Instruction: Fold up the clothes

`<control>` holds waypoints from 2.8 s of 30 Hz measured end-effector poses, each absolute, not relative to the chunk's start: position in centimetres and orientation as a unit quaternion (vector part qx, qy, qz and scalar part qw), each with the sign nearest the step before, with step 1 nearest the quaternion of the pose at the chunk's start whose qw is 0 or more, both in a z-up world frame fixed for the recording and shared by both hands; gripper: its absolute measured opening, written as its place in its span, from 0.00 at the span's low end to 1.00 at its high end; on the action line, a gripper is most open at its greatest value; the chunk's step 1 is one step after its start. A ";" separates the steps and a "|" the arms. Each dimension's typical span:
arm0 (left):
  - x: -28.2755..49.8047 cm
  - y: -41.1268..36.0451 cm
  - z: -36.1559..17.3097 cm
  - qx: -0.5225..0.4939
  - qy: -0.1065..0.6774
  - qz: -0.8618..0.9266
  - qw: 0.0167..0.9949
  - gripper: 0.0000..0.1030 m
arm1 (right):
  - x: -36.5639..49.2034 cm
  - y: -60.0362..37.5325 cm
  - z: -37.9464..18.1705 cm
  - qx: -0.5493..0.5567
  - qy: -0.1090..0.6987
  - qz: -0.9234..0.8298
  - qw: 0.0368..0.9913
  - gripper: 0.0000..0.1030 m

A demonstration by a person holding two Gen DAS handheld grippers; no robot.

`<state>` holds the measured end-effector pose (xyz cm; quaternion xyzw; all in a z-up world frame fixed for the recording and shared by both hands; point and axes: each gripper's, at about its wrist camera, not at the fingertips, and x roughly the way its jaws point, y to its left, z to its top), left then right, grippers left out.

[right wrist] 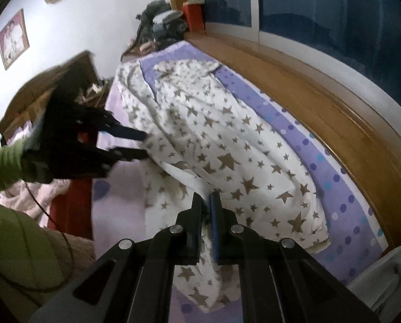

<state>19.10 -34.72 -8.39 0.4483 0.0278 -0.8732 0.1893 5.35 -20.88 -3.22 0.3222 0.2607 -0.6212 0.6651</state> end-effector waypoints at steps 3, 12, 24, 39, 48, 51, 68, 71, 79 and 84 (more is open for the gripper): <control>19.1 -34.8 -8.1 0.441 0.020 -0.877 0.192 0.19 | 5.8 -20.2 -2.2 0.318 0.242 -0.621 0.674 0.04; 23.7 -33.6 -5.0 0.410 0.040 -0.903 0.126 0.01 | 9.8 -16.9 -0.1 0.314 0.216 -0.645 0.663 0.04; 35.1 -28.3 -6.4 0.458 0.053 -0.886 0.037 0.01 | 21.5 -11.9 -4.2 0.358 0.277 -0.661 0.598 0.04; 35.9 -28.4 -8.7 0.460 0.109 -0.881 0.028 0.10 | 20.3 -9.3 -7.4 0.409 0.259 -0.727 0.487 0.12; 28.8 -28.3 -8.0 0.445 0.134 -0.886 0.007 0.11 | 7.2 -10.6 -7.7 0.488 0.033 -0.770 0.410 0.40; 25.6 -27.7 -8.0 0.437 0.143 -0.888 -0.013 0.12 | 3.5 -12.5 -8.3 0.486 -0.008 -0.783 0.388 0.40; 25.3 -30.0 -11.7 0.468 0.221 -0.855 0.042 0.19 | 2.0 -15.8 -8.8 0.372 0.213 -0.853 0.299 0.57; 29.7 -34.3 -11.1 0.448 0.252 -0.850 0.114 0.19 | 4.4 -16.7 -6.3 0.327 0.247 -0.861 0.302 0.57; 41.2 -48.1 -9.7 0.386 0.305 -0.830 0.262 0.20 | 15.3 -25.7 -1.9 0.280 0.246 -0.826 0.422 0.58; 46.9 -56.4 -9.8 0.373 0.318 -0.826 0.278 0.20 | 26.8 -34.4 -2.9 0.295 0.220 -0.756 0.541 0.57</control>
